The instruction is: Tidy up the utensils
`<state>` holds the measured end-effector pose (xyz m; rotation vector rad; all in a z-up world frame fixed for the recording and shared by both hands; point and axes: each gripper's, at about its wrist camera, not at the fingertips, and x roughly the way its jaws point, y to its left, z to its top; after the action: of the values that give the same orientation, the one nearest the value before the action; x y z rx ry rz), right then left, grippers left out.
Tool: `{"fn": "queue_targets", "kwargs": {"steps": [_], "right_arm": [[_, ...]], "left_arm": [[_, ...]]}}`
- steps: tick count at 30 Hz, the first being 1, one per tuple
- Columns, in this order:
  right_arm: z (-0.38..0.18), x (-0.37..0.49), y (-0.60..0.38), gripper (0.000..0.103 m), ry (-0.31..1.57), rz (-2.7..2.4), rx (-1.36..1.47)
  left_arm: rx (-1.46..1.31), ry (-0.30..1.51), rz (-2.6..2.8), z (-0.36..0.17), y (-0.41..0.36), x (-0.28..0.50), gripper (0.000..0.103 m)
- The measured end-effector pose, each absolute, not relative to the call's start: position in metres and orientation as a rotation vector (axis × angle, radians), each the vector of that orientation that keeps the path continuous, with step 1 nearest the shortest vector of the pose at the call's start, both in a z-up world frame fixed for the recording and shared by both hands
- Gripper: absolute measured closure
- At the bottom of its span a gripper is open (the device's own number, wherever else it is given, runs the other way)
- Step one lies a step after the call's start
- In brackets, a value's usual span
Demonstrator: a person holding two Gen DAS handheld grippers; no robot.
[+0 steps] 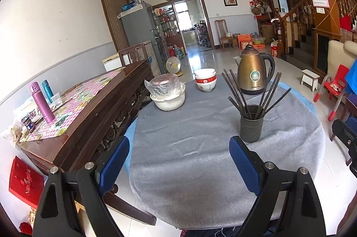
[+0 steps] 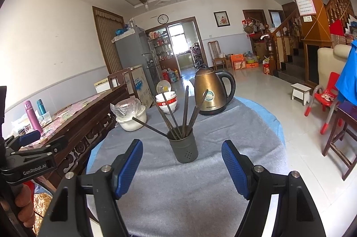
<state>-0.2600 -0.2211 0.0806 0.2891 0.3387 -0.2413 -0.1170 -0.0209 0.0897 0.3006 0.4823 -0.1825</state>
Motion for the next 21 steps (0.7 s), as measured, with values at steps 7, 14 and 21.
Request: {"fn": "queue_targets", "kwargs": {"steps": [7, 14, 21], "right_arm": [[0.079, -0.256, -0.229, 0.027, 0.348, -0.259, 0.302], [0.072, -0.233, -0.226, 0.027, 0.380, -0.229, 0.288], [0.054, -0.197, -0.232, 0.027, 0.430, -0.220, 0.285]], "left_arm": [[0.312, 0.498, -0.190, 0.085, -0.027, -0.110, 0.012], [0.315, 0.546, -0.192, 0.070, -0.034, -0.088, 0.012], [0.308, 0.639, -0.188, 0.035, -0.041, -0.055, 0.012]]}}
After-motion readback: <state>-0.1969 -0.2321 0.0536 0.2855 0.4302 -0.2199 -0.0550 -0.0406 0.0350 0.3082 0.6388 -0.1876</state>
